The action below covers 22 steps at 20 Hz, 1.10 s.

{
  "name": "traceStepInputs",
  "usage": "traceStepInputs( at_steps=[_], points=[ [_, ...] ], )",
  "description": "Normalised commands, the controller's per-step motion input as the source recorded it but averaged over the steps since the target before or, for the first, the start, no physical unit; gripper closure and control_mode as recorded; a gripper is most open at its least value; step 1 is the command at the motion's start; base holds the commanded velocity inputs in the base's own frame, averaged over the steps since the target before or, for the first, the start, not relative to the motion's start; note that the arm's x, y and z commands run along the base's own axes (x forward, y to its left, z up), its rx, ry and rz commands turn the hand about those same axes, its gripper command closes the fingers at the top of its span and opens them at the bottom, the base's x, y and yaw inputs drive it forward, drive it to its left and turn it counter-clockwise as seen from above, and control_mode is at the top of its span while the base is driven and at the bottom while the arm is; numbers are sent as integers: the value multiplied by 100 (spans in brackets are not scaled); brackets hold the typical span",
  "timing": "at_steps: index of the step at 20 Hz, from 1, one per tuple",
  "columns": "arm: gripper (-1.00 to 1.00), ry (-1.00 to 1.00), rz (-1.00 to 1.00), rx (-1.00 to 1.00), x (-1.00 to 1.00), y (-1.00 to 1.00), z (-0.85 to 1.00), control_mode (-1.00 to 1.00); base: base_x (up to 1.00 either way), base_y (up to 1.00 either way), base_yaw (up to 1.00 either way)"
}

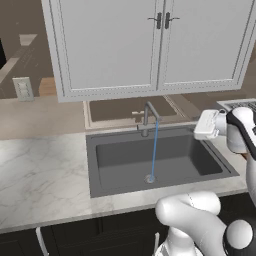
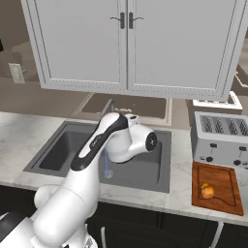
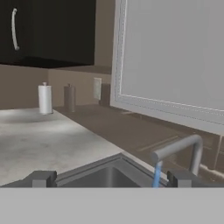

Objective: Pick the peach from the sink and place it on the cutting board to airdry. Then turn off the sink faucet.

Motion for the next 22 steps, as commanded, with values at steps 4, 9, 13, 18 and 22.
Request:
traceStepInputs(
  at_steps=[4,9,13,18,22],
  points=[
    [-100,4,0,0,19,-6,-1,-100,0,0,0],
    [-100,3,0,0,11,-16,-11,-100,0,0,0],
    [-100,3,0,0,13,-21,-19,-100,0,0,0],
    [-100,3,0,0,17,-12,-21,-100,0,0,0],
    [-100,1,0,0,16,0,-13,-100,0,0,0]
  ],
)
